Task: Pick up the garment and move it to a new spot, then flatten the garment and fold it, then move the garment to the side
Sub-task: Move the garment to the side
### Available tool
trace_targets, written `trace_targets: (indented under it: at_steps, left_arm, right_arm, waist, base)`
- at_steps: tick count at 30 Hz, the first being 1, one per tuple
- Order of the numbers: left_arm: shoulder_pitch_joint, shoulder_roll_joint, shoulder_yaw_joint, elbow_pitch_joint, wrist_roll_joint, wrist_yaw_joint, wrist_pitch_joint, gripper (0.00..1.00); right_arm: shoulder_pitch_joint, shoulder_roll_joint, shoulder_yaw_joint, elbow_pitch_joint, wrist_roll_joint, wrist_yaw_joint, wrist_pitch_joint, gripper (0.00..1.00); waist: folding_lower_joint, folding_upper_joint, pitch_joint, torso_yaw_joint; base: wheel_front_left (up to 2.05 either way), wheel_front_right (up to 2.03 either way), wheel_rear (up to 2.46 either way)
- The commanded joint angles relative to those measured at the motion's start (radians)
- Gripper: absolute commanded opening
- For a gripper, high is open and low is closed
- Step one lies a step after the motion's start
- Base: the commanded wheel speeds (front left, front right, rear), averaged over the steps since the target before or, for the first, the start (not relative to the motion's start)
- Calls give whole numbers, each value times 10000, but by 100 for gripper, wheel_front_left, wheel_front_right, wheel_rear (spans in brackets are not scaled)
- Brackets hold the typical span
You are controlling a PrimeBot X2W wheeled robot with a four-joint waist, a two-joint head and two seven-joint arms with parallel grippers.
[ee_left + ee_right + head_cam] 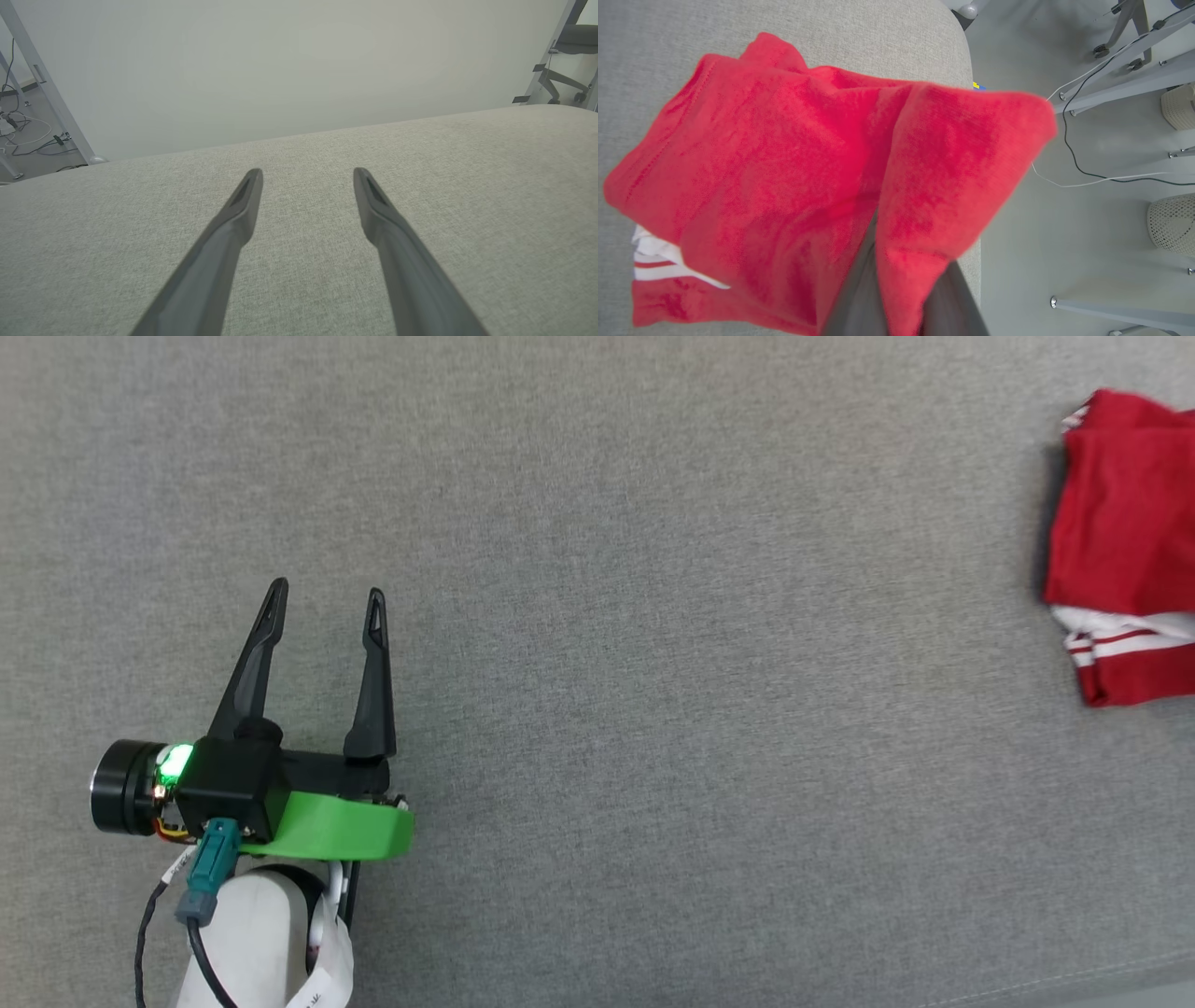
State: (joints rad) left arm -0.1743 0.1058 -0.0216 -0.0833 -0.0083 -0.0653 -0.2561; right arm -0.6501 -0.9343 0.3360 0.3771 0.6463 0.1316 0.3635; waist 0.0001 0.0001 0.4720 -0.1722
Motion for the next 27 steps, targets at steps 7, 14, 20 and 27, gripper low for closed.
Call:
trace_targets:
  at_steps: [7, 14, 20, 27]
  left_arm:
    - [-429, 164, -107, -281, 125, 17, -57, 100]
    - [-520, 249, -133, -412, 119, 126, -57, 100]
    - [-456, 224, -185, -340, 62, 221, -57, 100]
    - [-171, 124, -270, -156, -27, 308, -57, 100]
  right_arm:
    - [-1126, -193, -179, 1652, -441, -9, -409, 0]
    - [-1934, -29, -251, 2815, -935, -9, -834, 0]
    - [-2211, 221, -174, 3662, -1420, -9, -1385, 100]
    - [-2121, 135, 11, 4052, -1857, -9, -2733, 100]
  waist:
    - [-1, -1, 960, 335]
    - [-1, -1, 1111, 417]
    - [-1, -1, 714, 456]
    - [-1, -1, -206, 543]
  base:
    - [0, 0, 0]
    - [0, 0, 0]
    - [0, 0, 0]
    - [0, 0, 0]
